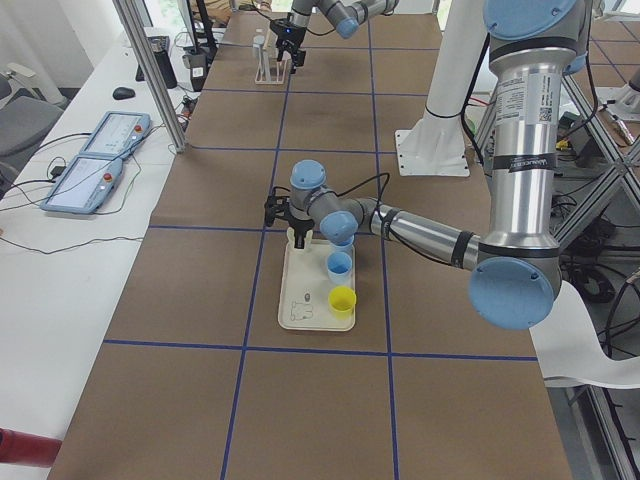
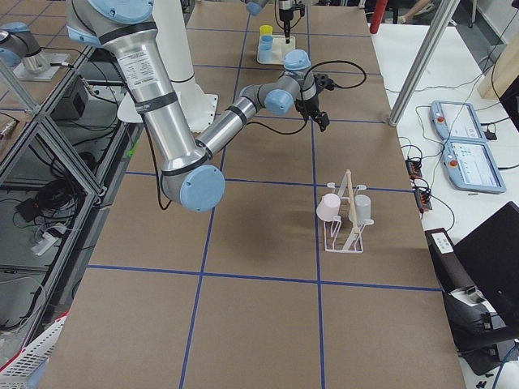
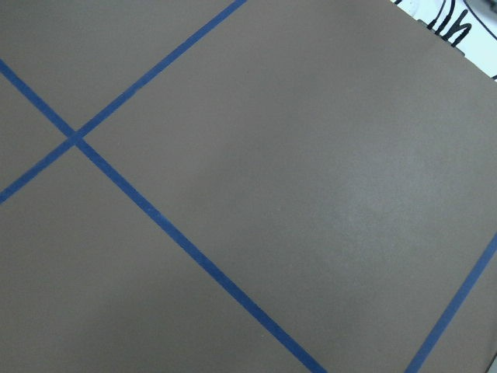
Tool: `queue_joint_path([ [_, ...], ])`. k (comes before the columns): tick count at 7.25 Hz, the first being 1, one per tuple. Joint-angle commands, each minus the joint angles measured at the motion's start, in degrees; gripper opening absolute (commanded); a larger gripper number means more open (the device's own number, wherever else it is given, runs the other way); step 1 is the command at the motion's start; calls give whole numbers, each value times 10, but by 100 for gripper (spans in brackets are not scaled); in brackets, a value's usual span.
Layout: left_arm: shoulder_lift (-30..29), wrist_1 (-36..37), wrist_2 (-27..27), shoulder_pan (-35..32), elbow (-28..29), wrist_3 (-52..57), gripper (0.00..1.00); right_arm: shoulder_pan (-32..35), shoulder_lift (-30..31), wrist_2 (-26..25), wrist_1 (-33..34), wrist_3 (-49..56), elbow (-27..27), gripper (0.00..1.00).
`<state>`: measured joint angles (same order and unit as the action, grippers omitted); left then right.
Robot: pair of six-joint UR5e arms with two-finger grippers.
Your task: Transfer IKEA cup to right arm and place on rack
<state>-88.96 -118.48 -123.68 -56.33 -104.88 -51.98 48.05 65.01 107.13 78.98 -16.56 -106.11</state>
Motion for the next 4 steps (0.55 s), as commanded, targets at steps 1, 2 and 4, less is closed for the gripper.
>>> queue_joint_path([
  [1, -44, 55, -46, -62, -24, -7, 0, -30, -29, -73, -3, 0, 5, 100],
  [2, -85, 91, -65, -78, -25, -42, 0, -46, -36, -113, -18, 0, 5, 99],
  [4, -165, 86, -77, -78, -23, -203, 0, -68, -36, -149, -120, 6, 21, 99],
])
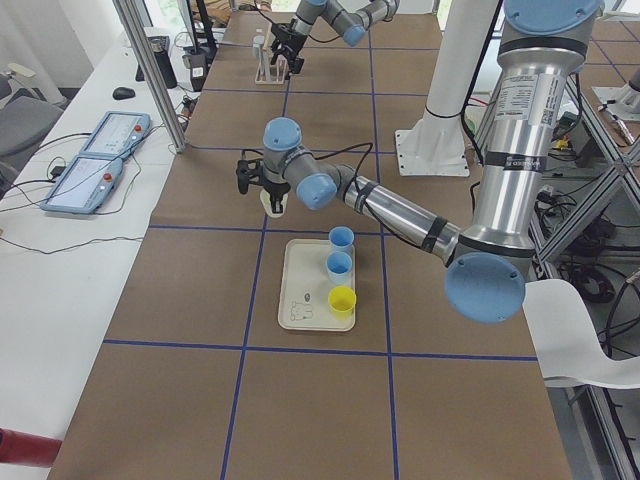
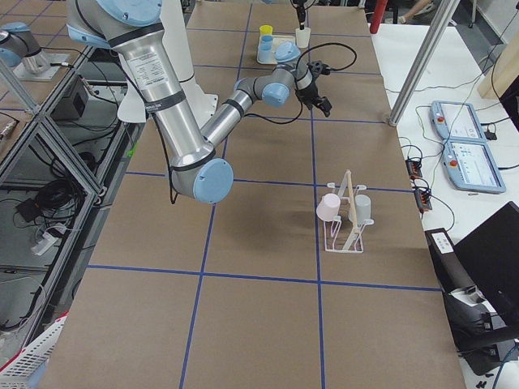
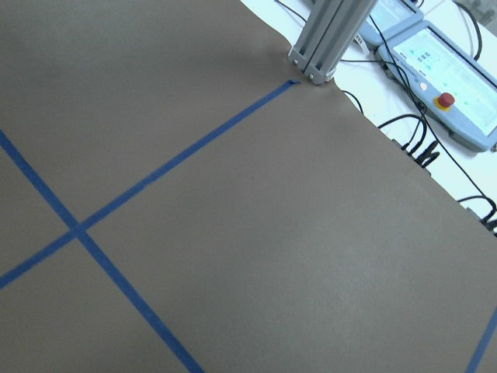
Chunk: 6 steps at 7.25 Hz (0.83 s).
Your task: Transfer IKEA cup to right arm and place on rack
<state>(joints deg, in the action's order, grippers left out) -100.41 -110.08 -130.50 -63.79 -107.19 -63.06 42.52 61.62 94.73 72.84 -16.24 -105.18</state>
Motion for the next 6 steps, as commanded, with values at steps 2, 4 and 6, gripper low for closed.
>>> queue_joint_path([
  [2, -124, -7, -61, -3, 4, -240, 0, -25, -2, -52, -239, -8, 61, 99],
  [4, -177, -98, -78, 1, 48, -380, 0, -52, 1, -52, -431, -41, 135, 99],
  [6, -211, -220, -99, 20, 100, -497, 0, -71, -5, -51, -474, -40, 141, 99],
])
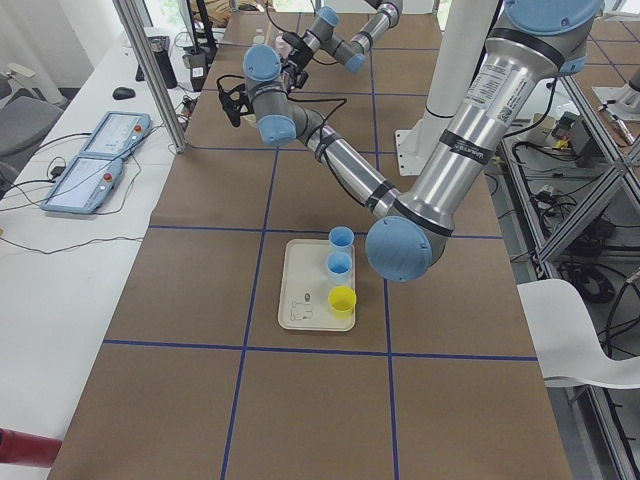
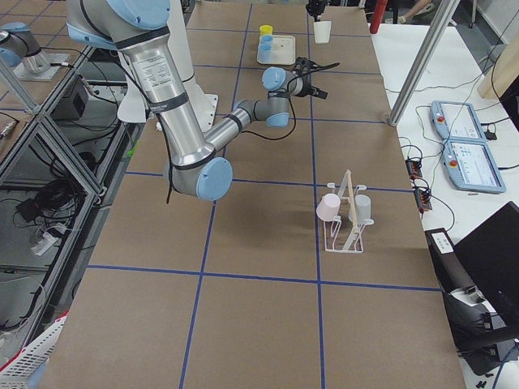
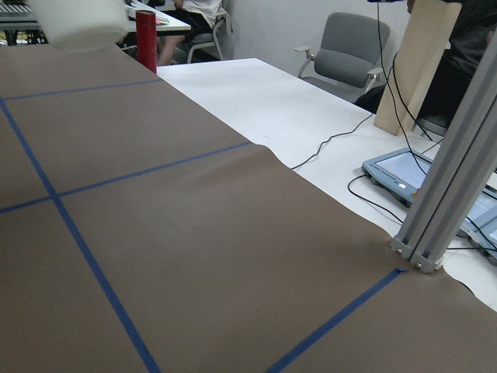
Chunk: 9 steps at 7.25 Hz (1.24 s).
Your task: Transfer IKEA cup to right arm and place on rack
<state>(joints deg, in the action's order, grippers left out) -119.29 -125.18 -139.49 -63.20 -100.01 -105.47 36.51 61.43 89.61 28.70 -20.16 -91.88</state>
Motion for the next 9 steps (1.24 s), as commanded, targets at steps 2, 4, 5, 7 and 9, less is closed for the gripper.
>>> queue_joint_path([
  [2, -42, -112, -4, 56, 34, -135, 0, -25, -7, -1, -98, 34, 8, 99],
  [4, -56, -112, -2, 82, 35, -139, 0, -40, -33, -2, -106, 57, 7, 99],
  [5, -63, -112, -2, 87, 35, -140, 0, -45, -41, -10, -106, 75, 9, 99],
  [7, -65, -112, -2, 95, 35, -140, 0, -64, -46, -44, -107, 117, 6, 99],
  [9, -70, -111, -2, 102, 37, -139, 0, -65, -51, -50, -107, 120, 4, 99],
])
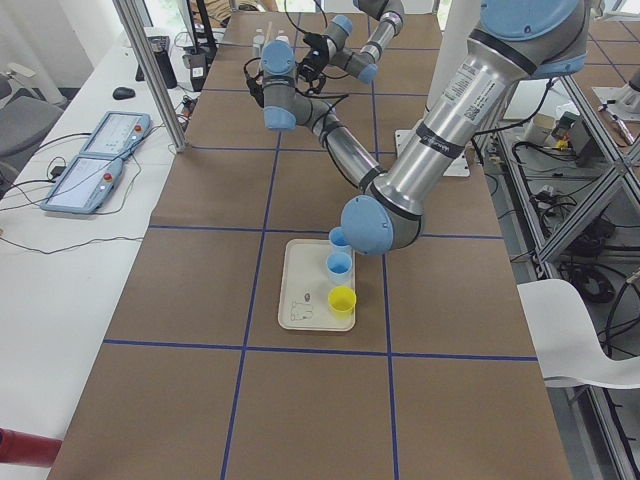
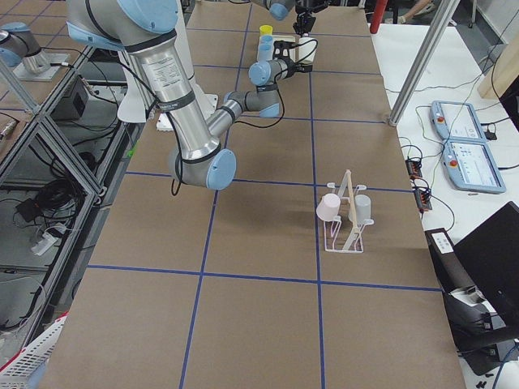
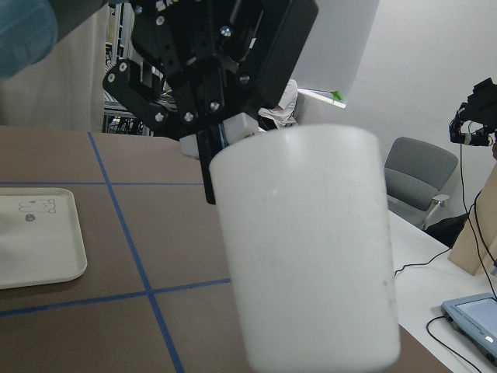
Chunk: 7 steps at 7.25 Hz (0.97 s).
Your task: Transfer IKEA cup to right arm and place on rack
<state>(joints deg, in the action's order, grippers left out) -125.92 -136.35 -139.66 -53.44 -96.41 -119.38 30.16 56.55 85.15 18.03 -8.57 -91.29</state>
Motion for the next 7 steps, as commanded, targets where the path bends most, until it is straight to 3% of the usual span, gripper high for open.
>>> queue_joint_path([
  [1, -4, 0, 0, 5, 1, 0, 0, -2, -2, -5, 0, 7, -3, 99],
  [7, -3, 0, -1, 5, -6, 0, 0, -3, 5, -16, 1, 35, 1, 99],
])
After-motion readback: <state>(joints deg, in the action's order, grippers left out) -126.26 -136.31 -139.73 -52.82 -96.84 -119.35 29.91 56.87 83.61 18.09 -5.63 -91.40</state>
